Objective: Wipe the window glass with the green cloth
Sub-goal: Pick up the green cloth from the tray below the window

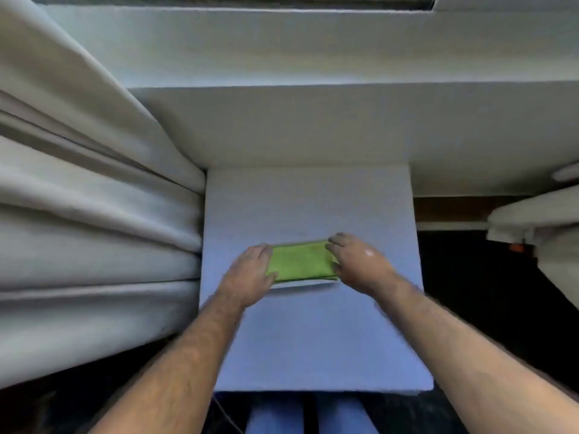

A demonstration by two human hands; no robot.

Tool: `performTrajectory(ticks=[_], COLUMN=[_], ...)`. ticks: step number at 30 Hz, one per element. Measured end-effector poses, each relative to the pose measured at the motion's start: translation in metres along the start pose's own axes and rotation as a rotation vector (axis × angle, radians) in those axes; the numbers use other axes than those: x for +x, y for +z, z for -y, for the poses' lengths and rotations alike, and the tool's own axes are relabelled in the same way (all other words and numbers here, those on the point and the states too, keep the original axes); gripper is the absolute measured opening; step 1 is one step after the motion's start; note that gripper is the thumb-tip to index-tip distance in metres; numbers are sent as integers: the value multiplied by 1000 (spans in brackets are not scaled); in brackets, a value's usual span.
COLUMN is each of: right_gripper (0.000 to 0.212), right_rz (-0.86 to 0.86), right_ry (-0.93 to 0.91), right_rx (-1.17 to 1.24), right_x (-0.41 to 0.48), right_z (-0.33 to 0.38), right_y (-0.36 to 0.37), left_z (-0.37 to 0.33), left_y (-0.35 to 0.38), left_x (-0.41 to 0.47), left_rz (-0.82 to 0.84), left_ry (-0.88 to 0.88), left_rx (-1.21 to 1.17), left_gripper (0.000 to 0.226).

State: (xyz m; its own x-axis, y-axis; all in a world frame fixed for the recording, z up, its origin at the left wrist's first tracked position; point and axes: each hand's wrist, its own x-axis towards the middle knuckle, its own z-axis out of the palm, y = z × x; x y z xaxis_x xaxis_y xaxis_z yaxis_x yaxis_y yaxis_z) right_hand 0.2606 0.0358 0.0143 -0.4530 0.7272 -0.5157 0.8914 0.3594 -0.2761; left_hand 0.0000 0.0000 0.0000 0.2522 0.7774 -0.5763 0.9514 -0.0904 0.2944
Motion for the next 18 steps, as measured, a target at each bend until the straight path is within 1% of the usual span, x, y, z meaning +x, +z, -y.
performTrajectory(ticks=[1, 5, 7, 8, 9, 12, 14, 18], right_gripper=[48, 49, 46, 45, 44, 43, 40, 34], right_rz=[33, 21, 4, -16, -13, -85, -122, -102], right_ry=[-6, 0, 19, 31, 41, 70, 104, 144], right_rx=[-41, -85, -106, -110, -127, -156, -147, -100], right_x=[9, 39, 52, 55, 58, 60, 61, 61], right_z=[-3, -12, -11, -9, -7, -3, -1, -1], right_y=[15, 57, 72, 75, 80, 94, 97, 85], left_z=[4, 22, 26, 26, 24, 20, 18, 12], left_y=[17, 60, 71, 72, 73, 78, 77, 61], left_x=[7, 28, 39, 43, 47, 57, 64, 69], left_rz=[10, -2, -60, -115, -132, -175, -153, -118], left_ry=[0, 2, 30, 41, 20, -65, -125, -184], left_rx=[27, 101, 163, 196, 255, 360, 328, 182], left_gripper=[69, 66, 58, 54, 52, 45, 38, 26])
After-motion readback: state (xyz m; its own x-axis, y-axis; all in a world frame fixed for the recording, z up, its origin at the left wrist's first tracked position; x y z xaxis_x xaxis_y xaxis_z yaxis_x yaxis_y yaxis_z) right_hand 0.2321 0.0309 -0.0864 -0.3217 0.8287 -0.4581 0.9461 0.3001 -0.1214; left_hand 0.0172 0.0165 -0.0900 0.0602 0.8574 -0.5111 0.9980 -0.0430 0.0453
